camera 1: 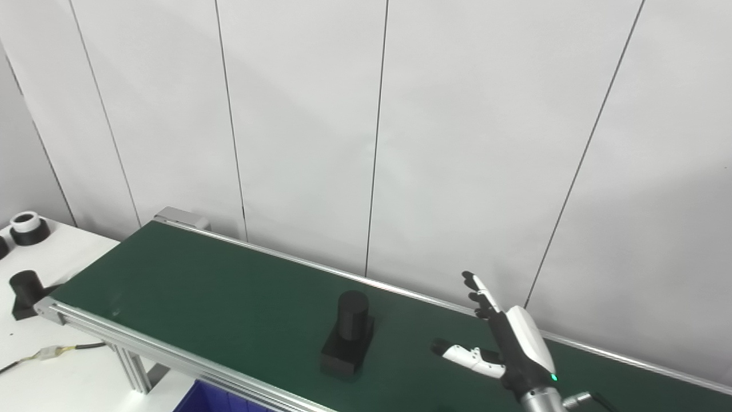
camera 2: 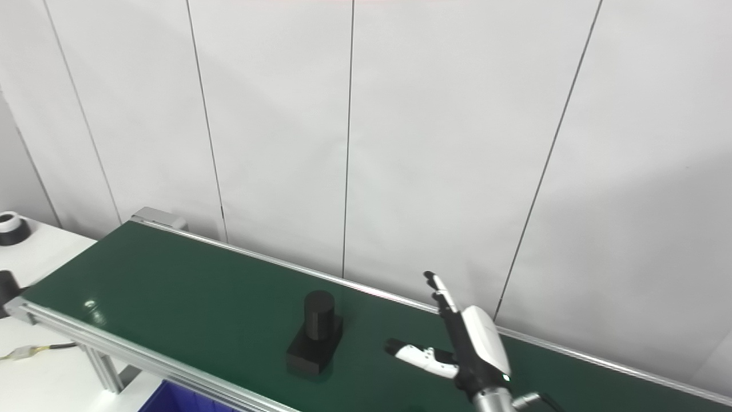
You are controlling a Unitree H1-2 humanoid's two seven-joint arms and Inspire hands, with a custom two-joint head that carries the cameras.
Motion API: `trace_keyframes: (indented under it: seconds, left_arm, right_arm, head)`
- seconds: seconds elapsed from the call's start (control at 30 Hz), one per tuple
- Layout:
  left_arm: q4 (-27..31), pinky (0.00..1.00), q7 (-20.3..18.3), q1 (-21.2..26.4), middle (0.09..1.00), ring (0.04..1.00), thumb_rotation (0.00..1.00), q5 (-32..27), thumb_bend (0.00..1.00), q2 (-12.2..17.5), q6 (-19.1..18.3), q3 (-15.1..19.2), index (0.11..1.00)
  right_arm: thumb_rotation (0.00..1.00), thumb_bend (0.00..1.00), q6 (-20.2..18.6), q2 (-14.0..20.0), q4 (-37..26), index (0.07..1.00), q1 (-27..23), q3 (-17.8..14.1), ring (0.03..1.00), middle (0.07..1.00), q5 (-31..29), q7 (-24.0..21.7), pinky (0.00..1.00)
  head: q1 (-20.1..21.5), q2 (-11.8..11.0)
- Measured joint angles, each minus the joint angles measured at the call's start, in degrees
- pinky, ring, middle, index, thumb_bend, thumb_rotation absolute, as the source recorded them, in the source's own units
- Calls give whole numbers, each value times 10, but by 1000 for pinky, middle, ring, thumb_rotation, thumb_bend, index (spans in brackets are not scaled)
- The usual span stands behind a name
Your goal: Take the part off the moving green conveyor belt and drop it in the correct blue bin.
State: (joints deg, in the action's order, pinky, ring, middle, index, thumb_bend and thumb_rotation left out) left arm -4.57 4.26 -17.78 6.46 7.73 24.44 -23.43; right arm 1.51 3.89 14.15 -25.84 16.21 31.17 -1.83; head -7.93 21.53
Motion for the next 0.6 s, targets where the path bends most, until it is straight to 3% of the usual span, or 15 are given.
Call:
trace_keyframes:
  seconds: [0.07,0.2,0.53,0.6]
  left_arm:
    - [2,771,-1,-2,873,863,896,0,841,2,0,0,842]
    - [7,783,-5,-5,878,875,887,-8,833,8,0,1,848]
    - [20,789,-20,-13,895,900,849,-24,875,10,0,9,866]
    - [21,802,-26,-14,902,913,853,-26,894,10,0,14,871]
  right_arm:
    - [744,938,-2,-7,6,969,-3,3,905,950,8,2,821]
    - [748,944,-15,-24,26,973,-13,9,895,937,19,6,832]
    - [712,952,-30,-51,66,986,-36,19,924,954,34,25,887]
    - [712,970,-32,-54,78,984,-43,18,923,954,34,27,878]
  head:
    - [3,1]
    - [67,17]
    - [126,34]
    - [145,47]
